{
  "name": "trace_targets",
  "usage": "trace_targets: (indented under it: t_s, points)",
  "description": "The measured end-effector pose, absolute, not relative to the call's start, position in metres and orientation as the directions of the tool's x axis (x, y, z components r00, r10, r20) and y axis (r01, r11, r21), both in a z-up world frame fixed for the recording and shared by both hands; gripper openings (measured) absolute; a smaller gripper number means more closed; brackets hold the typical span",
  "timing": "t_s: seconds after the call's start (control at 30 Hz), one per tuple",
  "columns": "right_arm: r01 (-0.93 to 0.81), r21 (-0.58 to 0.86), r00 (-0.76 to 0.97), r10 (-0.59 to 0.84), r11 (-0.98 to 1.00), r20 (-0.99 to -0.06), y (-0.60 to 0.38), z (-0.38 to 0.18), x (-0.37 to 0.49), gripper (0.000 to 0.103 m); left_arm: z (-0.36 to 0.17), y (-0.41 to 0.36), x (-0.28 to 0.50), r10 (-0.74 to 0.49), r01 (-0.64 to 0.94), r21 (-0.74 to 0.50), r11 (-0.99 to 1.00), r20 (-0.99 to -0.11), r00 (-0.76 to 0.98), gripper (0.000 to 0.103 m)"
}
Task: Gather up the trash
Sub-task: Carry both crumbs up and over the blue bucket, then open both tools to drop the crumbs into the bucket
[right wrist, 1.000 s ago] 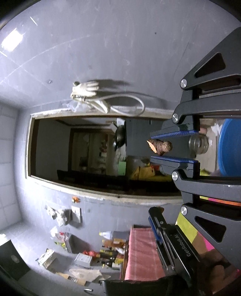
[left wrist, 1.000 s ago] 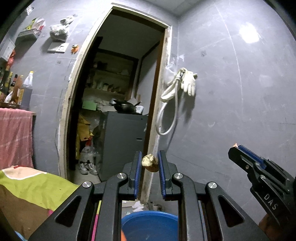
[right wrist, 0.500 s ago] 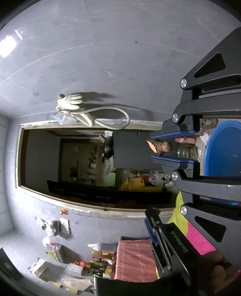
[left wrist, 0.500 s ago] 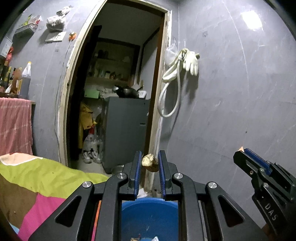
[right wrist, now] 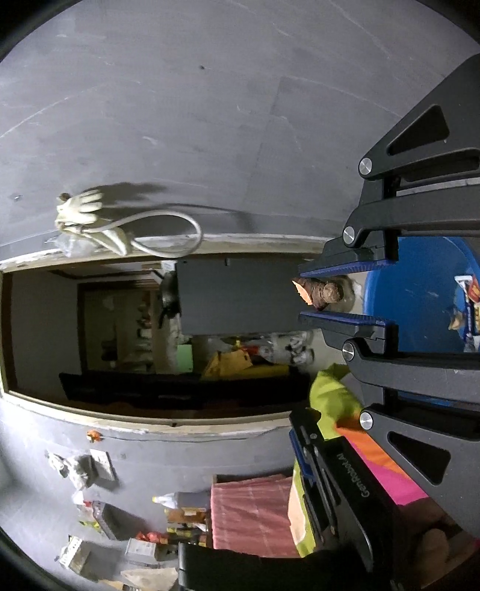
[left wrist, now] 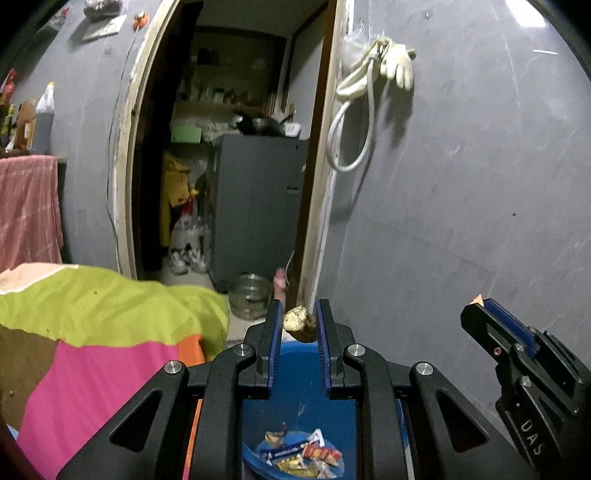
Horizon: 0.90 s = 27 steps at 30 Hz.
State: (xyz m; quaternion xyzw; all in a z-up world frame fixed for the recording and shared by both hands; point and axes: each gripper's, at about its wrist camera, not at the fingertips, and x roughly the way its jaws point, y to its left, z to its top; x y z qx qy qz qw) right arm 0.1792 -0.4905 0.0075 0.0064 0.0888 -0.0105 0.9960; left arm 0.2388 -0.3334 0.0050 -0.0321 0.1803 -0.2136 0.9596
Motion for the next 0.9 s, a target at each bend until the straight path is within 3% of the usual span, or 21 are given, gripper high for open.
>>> trace_targets:
  t_s: [0.7, 0.9]
  points:
    - [0.008, 0.066, 0.948, 0.013, 0.998, -0.317, -0.499, -0.025, 0.210, 0.018, -0.030, -0.329, 0.269, -0.427, 0.378, -0.201, 0.904, -0.491, 0.759, 0.015]
    - [0.010, 0.077, 0.948, 0.015, 0.997, -0.318, -0.500, -0.022, 0.210, 0.023, -0.028, -0.324, 0.271, -0.431, 0.365, -0.229, 0.902, -0.497, 0.753, 0.025]
